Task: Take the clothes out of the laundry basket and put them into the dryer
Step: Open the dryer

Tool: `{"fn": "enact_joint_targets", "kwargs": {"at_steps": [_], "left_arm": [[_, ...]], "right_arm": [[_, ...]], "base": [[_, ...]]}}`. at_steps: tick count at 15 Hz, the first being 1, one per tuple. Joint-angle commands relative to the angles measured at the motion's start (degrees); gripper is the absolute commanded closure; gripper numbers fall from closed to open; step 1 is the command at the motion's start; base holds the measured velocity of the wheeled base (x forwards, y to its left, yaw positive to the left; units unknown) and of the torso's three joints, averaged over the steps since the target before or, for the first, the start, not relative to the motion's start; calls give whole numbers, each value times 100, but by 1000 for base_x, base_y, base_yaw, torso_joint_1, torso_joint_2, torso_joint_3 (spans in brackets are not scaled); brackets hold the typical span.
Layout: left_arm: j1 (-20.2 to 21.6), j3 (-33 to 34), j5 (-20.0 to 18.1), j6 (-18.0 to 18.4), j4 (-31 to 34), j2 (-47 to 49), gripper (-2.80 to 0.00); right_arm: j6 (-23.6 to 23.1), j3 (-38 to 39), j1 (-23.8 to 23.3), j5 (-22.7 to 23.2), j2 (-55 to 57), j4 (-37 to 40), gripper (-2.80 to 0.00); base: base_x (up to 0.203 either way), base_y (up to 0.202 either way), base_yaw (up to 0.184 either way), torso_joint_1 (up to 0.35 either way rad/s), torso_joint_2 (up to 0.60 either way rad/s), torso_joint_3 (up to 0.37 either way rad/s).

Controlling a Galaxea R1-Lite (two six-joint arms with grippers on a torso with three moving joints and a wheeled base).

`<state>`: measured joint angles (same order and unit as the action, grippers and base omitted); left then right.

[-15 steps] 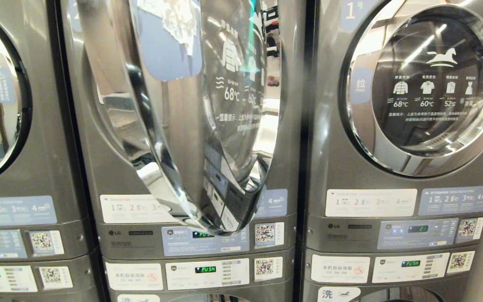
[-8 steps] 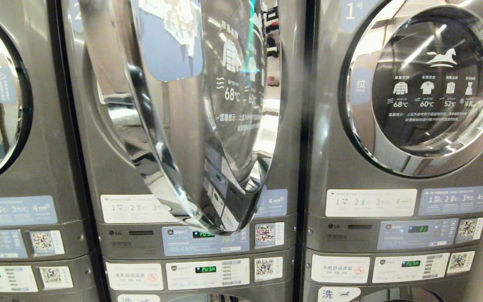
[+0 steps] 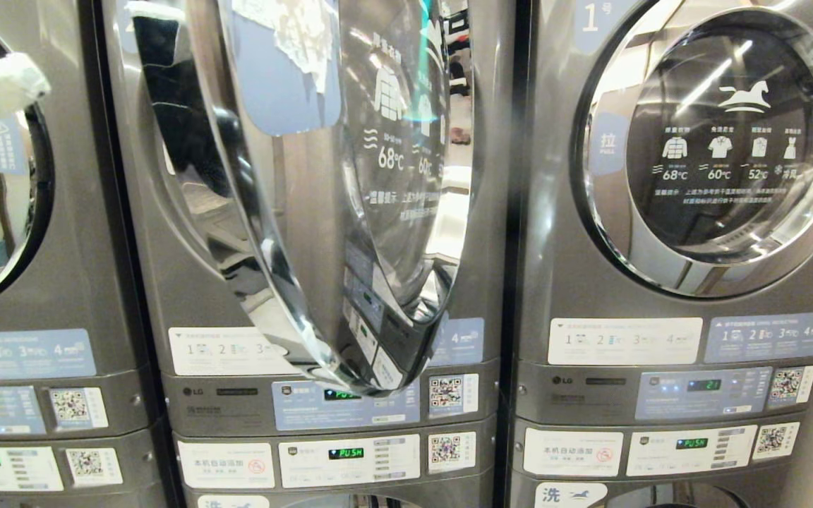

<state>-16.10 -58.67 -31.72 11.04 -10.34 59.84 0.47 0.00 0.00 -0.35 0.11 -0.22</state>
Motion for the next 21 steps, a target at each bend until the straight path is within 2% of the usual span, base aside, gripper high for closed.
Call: {"fn": "enact_joint_targets", "kwargs": {"at_steps": [1, 3, 6, 9, 12, 16, 21], "left_arm": [[-636, -64, -9, 44, -19, 398, 0], [-995, -240, -2, 321, -21, 795, 0], [-1679, -518, 95, 467, -26, 1201, 0], [-2671, -854, 660, 508, -29, 1610, 0], [-3579, -1490, 1159, 520, -41, 2408, 0], [-4111, -2753, 1443, 526, -274, 3728, 0], [-4319, -4353, 1589, 522, -378, 5088, 0]], "right_arm": [[6, 0, 0, 0, -2, -4, 0], [24, 0, 0, 0, -2, -4, 0], [25, 0, 0, 0, -2, -4, 0], [24, 0, 0, 0, -2, -4, 0], [33, 0, 0, 0, -2, -4, 0], [33, 0, 0, 0, -2, -4, 0], [33, 0, 0, 0, -2, -4, 0]], "base": [[0, 0, 0, 0, 0, 0], [0, 0, 0, 0, 0, 0], [0, 0, 0, 0, 0, 0], [0, 0, 0, 0, 0, 0], [0, 0, 0, 0, 0, 0], [0, 0, 0, 0, 0, 0], [0, 0, 0, 0, 0, 0]]}}
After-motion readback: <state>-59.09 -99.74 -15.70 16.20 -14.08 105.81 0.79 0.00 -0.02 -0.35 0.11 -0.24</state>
